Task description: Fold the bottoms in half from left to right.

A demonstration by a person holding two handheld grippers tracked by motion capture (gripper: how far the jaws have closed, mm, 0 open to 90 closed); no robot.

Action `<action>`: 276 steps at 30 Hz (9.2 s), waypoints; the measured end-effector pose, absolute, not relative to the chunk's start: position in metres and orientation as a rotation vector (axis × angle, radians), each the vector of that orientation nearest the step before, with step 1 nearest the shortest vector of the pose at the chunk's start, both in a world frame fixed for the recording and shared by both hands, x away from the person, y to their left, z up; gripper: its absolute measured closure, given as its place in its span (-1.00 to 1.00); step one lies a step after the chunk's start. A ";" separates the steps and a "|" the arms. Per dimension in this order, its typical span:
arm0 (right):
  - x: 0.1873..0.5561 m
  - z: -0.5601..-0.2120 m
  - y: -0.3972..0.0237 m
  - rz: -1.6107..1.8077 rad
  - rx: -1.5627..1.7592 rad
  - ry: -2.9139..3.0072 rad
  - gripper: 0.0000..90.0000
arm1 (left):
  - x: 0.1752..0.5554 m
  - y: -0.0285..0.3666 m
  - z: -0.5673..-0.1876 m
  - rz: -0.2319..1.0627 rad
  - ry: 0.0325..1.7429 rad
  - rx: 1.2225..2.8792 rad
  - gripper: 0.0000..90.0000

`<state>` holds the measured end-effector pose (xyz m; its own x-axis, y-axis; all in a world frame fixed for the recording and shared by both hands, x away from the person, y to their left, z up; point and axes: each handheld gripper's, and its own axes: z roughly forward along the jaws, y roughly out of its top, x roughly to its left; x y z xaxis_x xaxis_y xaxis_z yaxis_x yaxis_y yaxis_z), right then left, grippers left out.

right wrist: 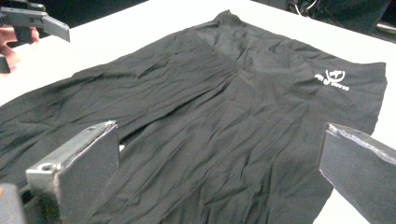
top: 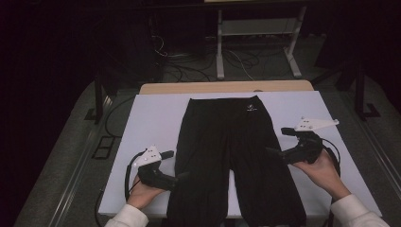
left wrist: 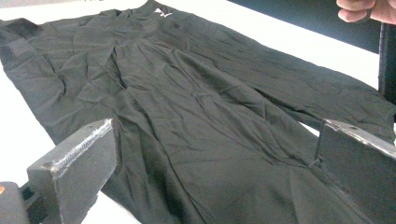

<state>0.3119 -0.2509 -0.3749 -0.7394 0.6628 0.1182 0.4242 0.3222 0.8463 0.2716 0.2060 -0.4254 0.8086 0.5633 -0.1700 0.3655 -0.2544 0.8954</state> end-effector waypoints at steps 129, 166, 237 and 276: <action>0.495 -0.340 -0.060 1.361 0.952 2.445 -1.00 | 0.271 0.207 -0.424 0.208 0.678 1.865 -1.00; 0.557 -0.384 -0.019 1.303 1.052 2.451 -1.00 | 0.271 0.208 -0.425 0.198 0.685 1.851 -1.00; 0.566 -0.440 0.031 1.031 1.237 2.467 0.92 | 0.274 0.210 -0.426 0.194 0.709 1.848 -1.00; 0.535 -0.431 0.006 1.179 1.257 2.376 0.92 | 0.259 0.218 -0.427 0.088 0.836 2.058 -1.00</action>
